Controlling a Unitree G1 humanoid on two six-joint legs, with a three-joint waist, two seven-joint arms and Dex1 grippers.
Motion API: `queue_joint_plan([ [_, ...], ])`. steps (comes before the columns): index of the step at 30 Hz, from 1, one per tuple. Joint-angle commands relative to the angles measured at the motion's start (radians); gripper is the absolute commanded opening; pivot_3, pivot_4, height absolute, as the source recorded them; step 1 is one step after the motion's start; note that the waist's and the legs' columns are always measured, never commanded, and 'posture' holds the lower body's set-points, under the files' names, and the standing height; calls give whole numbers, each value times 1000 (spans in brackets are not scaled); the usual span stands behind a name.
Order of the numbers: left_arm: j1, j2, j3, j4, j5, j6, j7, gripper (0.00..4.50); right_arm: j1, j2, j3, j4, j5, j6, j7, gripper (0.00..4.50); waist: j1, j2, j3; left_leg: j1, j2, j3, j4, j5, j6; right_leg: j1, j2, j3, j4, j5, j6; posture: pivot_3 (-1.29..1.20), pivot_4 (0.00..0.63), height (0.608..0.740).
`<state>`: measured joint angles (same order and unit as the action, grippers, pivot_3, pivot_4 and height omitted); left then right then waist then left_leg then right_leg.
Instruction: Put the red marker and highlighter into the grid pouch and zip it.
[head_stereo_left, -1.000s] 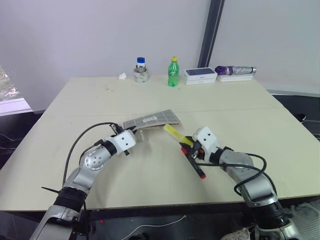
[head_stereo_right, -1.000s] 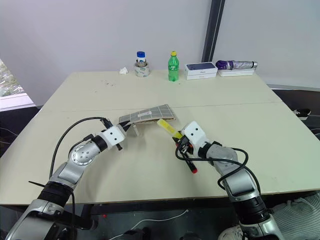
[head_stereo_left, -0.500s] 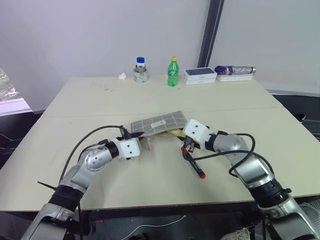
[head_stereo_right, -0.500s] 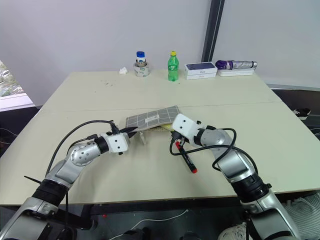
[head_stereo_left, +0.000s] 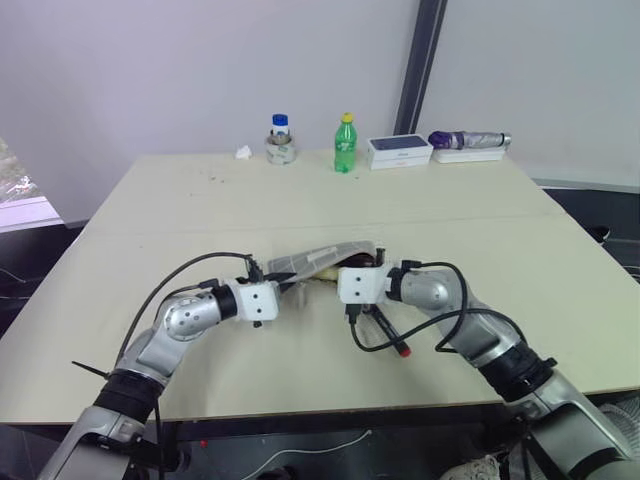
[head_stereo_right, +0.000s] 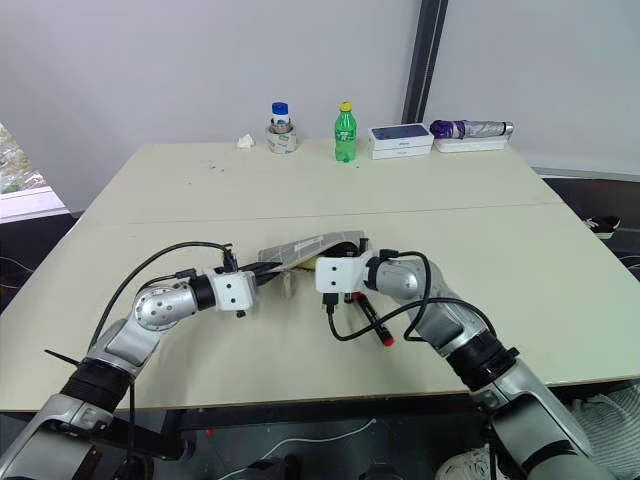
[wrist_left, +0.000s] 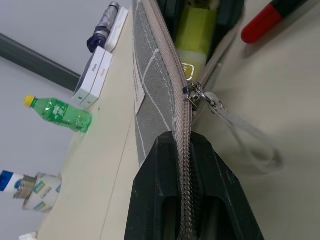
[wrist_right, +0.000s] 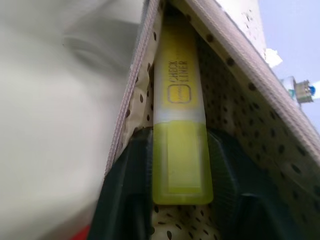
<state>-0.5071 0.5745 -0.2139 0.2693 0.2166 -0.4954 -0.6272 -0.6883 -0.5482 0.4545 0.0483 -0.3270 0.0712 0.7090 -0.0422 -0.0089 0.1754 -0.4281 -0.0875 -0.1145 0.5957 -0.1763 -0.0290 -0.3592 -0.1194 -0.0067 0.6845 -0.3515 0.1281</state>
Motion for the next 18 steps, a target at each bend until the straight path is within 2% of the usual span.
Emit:
queue_joint_plan([
  [1, -14, -16, 40, -36, -41, -5, 27, 0, -8, 15, -82, -45, 71, -34, 10, 3440, 1, 0, 0, 0, 0, 0, 0, 0, 0, 0, 0, 0, 0, 0, 0, 0, 150, 740],
  [2, -10, -21, 42, -35, -40, 3, 34, 0, -6, 12, -93, -60, 83, -34, 18, 3847, 3, 0, 0, 0, 0, 0, 0, 0, 0, 0, 0, 0, 0, 0, 0, 0, 150, 740],
  [3, -6, -26, 43, -35, -38, 10, 41, 0, -1, 7, -101, -72, 89, -30, 25, 4459, 4, 0, 0, 0, 0, 0, 0, 0, 0, 0, 0, 0, 0, 0, 0, 0, 150, 740],
  [6, 2, -33, 45, -33, -30, 23, 50, 0, 27, -1, -133, -113, 121, 18, 52, 4459, 3, 0, 0, 0, 0, 0, 0, 0, 0, 0, 0, 0, 0, 0, 0, 0, 150, 740],
  [12, -9, -5, 52, 13, 17, 37, 80, 0, 111, 15, -326, -311, 406, 316, 132, 4459, 3, 0, 0, 0, 0, 0, 0, 0, 0, 1, 0, 0, 0, 0, 0, 0, 150, 740],
  [14, -23, 11, 64, 31, 47, 34, 120, 0, 188, -11, -398, -403, 564, 402, 206, 4459, 4, 0, 0, 0, 0, 0, 0, 0, 0, 1, 0, 0, 0, 0, 0, 0, 150, 740],
  [16, -28, 18, 70, 39, 58, 35, 143, 0, 237, -24, -436, -461, 639, 460, 222, 4459, 7, 0, 0, 0, 0, -1, 0, 0, 1, 1, 0, -1, -1, 0, 0, 0, 150, 740],
  [18, -30, 24, 81, 46, 70, 45, 175, 0, 348, -52, -449, -518, 620, 549, 159, 4459, 10, 0, 0, 0, 0, -1, 0, -1, 1, 1, 0, 0, -1, 0, 0, 0, 150, 740],
])
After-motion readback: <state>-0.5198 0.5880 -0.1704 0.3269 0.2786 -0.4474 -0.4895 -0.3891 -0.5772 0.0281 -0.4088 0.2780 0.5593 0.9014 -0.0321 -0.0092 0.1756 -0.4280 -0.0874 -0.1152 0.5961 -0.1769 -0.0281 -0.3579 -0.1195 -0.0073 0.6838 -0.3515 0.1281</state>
